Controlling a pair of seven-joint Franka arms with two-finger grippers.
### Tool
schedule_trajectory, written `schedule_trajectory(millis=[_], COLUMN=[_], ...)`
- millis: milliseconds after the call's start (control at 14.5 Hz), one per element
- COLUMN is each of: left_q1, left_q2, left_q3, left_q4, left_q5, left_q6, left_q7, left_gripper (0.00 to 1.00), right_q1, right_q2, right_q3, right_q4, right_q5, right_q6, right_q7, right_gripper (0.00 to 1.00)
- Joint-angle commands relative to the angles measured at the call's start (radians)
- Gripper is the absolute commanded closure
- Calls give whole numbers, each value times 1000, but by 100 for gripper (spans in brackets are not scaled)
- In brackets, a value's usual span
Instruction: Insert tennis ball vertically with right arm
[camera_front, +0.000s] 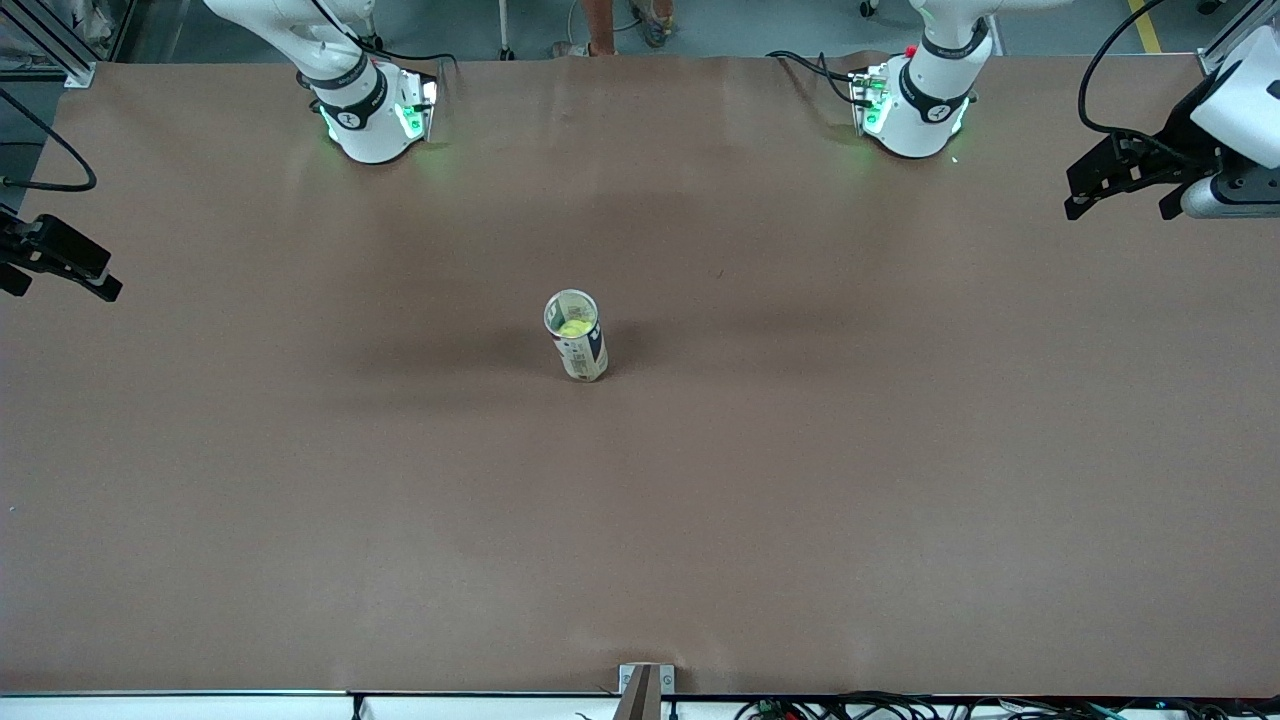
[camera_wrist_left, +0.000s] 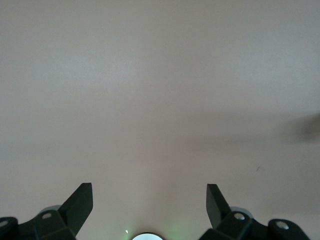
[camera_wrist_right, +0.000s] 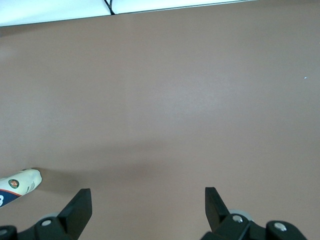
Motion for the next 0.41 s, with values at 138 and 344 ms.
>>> schedule_trajectory(millis=[138,344], left_q1=[-2,-2], left_q2=[-25,-25], left_q3=[-1,-2], left_q4=[-21,-19], left_q5=[15,15], left_q6=[-4,-4], left_q7=[7,4], left_gripper=[0,0], right_q1=[-5,-5], right_q2=[5,5], right_q3=[4,4], right_q4=[13,13], right_q5=[-10,-9], right_q6=[-1,-1], right_q7=[1,1], right_gripper=[0,0])
